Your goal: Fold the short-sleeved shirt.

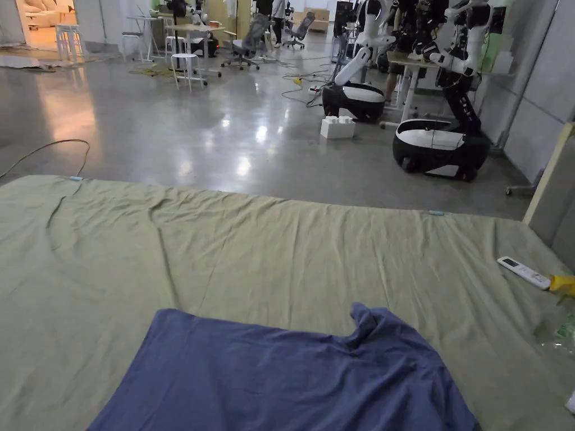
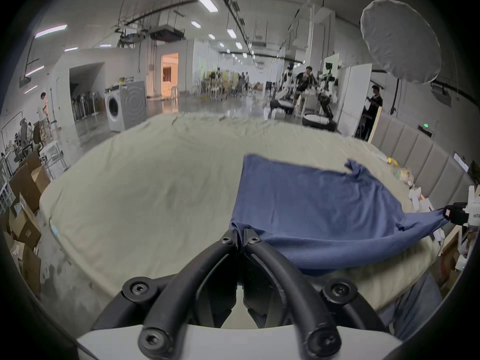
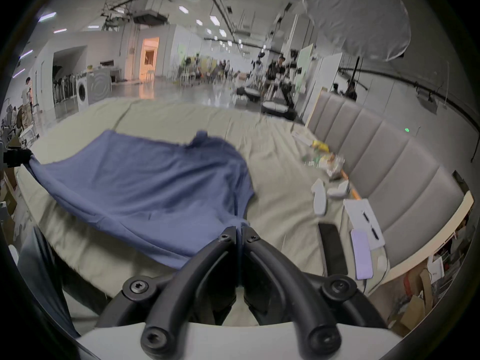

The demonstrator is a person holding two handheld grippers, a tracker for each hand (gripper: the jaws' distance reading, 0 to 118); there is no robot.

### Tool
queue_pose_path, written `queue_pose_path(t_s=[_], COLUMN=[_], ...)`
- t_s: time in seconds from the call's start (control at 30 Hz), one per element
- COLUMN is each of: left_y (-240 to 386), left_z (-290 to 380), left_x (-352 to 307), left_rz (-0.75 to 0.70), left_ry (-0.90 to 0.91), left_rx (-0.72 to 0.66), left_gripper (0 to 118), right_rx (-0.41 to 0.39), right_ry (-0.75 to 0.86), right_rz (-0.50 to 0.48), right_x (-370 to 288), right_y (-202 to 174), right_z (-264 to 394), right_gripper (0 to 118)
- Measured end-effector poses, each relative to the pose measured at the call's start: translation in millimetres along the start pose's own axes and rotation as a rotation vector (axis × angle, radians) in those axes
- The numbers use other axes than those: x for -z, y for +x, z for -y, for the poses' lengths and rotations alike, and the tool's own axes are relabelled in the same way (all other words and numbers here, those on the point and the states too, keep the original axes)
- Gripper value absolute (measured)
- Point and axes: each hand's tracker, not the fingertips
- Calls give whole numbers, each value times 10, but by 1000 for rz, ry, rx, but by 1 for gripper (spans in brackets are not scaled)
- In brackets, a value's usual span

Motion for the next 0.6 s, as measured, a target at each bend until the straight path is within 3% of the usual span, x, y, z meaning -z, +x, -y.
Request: queue_pose_path(t_s=[0.1, 0.23, 0.43, 0.6], left_y=[-30, -73, -33, -16], left_z=[164, 310, 532, 626], left_x=[95, 205, 399, 542], left_rz=[-8, -7, -32, -38], left_ry=[-66, -119, -224, -282], left_rx=[17, 31, 84, 61], left_gripper=[3, 3, 4, 4], right_rx=[-42, -26, -148, -106], right_ry=[-82, -128, -234, -324], right_rz=[-7, -12, 7, -2], right_x=[166, 275, 433, 678], right_y=[-15, -17, -199, -261], right_z=[208, 345, 446, 609], right_gripper=[3, 3, 3, 4])
